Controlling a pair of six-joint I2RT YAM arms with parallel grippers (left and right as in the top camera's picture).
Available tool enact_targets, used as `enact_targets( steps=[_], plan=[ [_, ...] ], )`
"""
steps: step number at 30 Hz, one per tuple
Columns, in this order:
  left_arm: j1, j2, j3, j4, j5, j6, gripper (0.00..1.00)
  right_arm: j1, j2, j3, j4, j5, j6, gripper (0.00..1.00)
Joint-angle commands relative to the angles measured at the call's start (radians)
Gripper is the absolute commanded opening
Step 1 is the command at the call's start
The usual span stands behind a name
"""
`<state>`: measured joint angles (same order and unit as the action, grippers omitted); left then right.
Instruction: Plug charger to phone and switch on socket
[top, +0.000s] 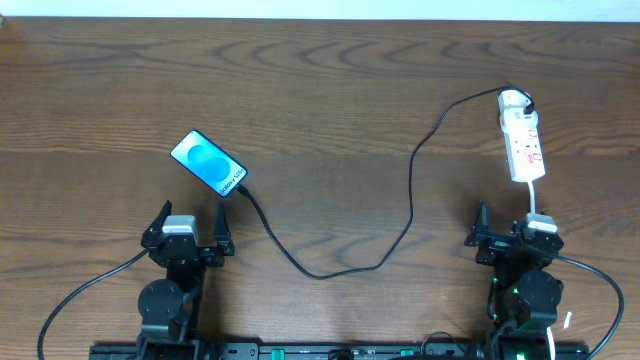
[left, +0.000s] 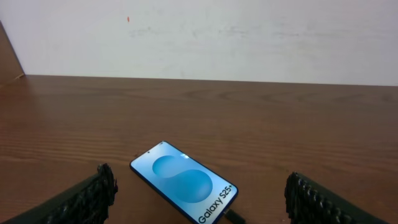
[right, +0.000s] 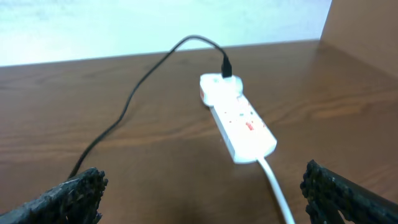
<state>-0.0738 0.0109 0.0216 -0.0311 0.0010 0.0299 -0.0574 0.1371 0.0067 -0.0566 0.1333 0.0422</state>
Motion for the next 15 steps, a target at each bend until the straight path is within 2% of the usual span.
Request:
enact_targets(
  steps=[1, 7, 15],
  plan=[
    [-0.001, -0.007, -0.018, -0.042, -0.016, 0.0, 0.88, 0.007, -0.048, -0.001, -0.005, 0.018, -0.04, 0.99],
    [-0.001, -0.007, -0.018, -0.042, -0.016, 0.0, 0.89, 0.007, -0.135, -0.001, -0.004, 0.018, -0.051, 0.99],
    [-0.001, -0.007, -0.018, -0.042, -0.016, 0.0, 0.88, 0.023, -0.132, -0.001, -0.006, 0.018, -0.051, 0.99]
  ],
)
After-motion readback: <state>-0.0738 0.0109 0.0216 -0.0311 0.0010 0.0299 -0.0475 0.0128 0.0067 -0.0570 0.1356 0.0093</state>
